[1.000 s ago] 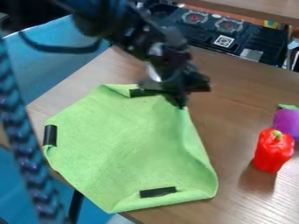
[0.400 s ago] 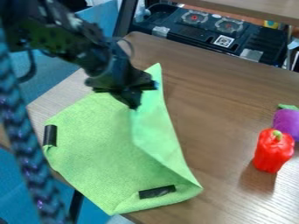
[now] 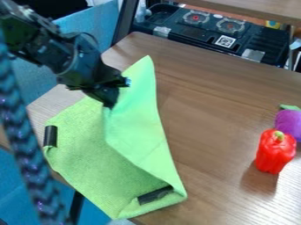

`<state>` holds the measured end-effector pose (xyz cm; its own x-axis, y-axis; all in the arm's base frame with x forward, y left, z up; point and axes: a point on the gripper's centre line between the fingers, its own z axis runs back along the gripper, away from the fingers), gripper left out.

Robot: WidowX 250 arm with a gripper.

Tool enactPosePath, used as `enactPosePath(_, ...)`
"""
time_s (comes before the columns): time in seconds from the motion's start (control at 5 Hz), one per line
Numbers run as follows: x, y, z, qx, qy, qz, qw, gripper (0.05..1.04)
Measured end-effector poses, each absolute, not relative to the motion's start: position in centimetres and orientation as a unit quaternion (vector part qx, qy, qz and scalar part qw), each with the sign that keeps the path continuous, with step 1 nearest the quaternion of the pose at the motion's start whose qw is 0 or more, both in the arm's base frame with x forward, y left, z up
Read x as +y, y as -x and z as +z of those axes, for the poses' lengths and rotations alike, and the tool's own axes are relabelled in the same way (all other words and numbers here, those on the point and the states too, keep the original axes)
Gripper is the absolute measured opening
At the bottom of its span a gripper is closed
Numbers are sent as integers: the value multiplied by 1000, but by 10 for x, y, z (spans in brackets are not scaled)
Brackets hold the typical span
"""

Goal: Fold the cloth from bottom right to top left

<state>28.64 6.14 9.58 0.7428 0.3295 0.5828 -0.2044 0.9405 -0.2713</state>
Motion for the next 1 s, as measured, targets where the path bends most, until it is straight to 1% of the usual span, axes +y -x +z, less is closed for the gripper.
enactPosePath(0.2,74,-277,99,-322,88,144,932,55)
enactPosePath(0.4,86,-269,103,-324,73,149,931,55)
enactPosePath(0.8,110,-250,102,-311,51,150,937,55)
enactPosePath(1.0,114,-245,99,-298,35,131,945,55)
